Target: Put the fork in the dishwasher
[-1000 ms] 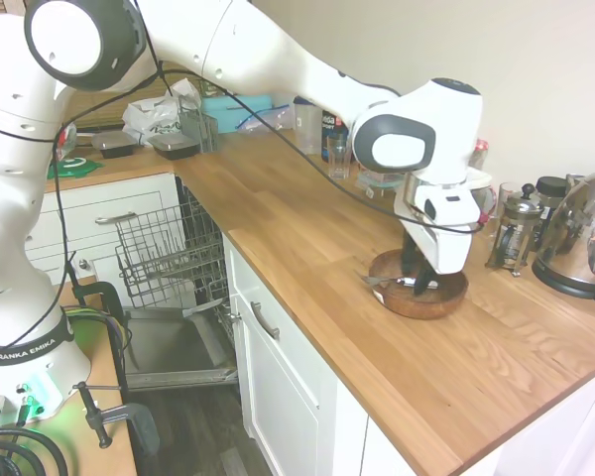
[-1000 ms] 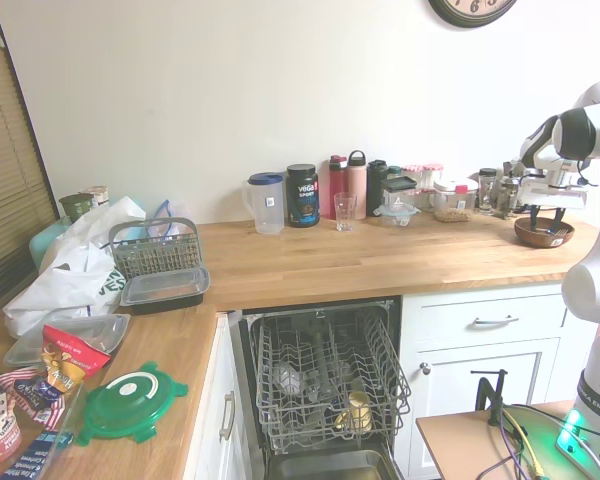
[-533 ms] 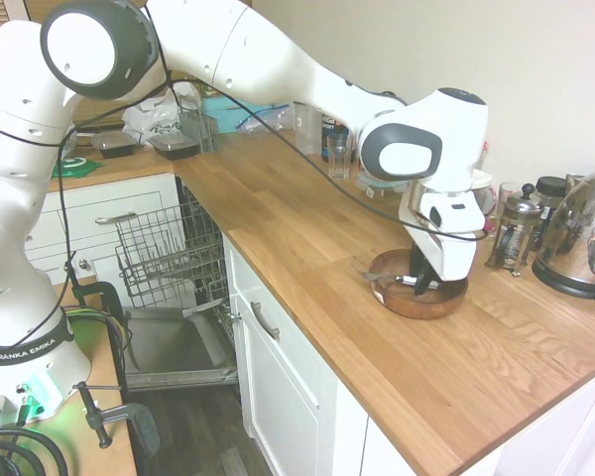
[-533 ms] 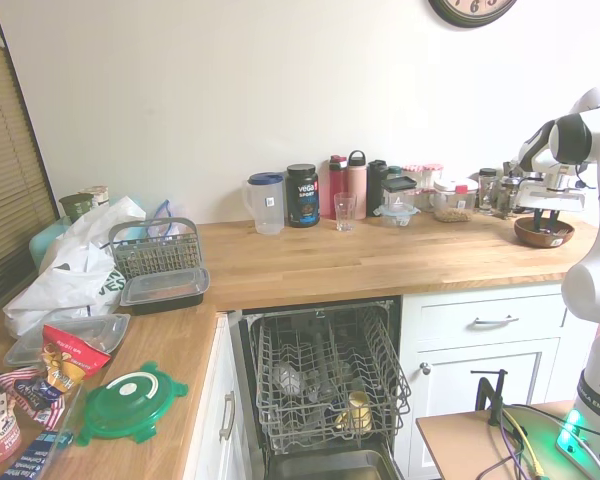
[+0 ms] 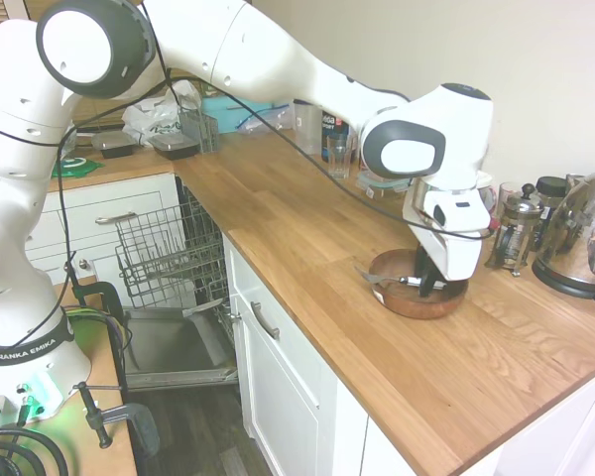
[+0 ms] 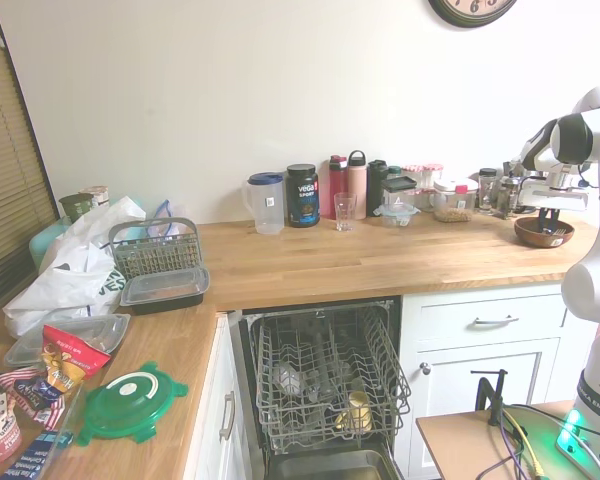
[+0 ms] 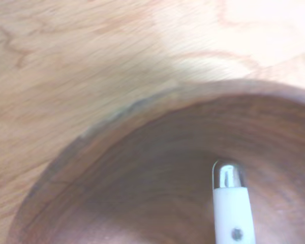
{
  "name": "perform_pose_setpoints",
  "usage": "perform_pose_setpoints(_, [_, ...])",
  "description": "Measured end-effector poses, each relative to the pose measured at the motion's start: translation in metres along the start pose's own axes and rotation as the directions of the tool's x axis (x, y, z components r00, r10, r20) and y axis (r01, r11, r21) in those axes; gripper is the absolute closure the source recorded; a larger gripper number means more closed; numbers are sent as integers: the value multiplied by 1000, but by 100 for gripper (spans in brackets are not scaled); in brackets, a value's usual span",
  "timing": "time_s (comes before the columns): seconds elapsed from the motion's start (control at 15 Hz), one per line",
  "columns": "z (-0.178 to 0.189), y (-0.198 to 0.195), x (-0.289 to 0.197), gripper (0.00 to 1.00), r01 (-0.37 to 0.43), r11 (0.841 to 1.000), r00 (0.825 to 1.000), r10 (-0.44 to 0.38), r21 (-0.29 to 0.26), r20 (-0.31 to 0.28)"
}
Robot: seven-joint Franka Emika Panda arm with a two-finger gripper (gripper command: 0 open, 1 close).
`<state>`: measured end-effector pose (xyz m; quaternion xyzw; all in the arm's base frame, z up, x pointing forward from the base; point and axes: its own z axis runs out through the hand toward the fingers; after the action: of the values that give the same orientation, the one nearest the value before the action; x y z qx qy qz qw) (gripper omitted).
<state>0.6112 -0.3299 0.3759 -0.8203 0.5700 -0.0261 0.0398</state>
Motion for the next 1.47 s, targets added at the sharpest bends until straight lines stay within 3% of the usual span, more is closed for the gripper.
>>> perform_pose_setpoints(0.33, [-95, 28, -42, 100, 53, 993, 998, -48, 106, -46])
perform_pose_setpoints(0.47, [-122, 17, -91, 100, 128, 986, 988, -117, 105, -102])
perform_pose_setpoints(0.6, [-140, -5, -162, 100, 205, 976, 966, -189, 76, -179])
perform_pose_setpoints(0.8, [-131, -29, -287, 100, 304, 953, 905, -293, -15, -308])
perform_pose_setpoints(1.0, [-86, -23, -425, 100, 375, 920, 832, -387, -111, -398])
perform_pose_setpoints(1.13, [-46, 7, -521, 100, 410, 898, 792, -437, -158, -426])
perform_pose_setpoints(1.27, [-4, 61, -617, 100, 448, 873, 745, -483, -193, -459])
perform_pose_setpoints(1.4, [16, 101, -680, 100, 479, 852, 702, -515, -209, -491])
perform_pose_setpoints(1.47, [20, 109, -697, 100, 489, 846, 691, -524, -211, -499])
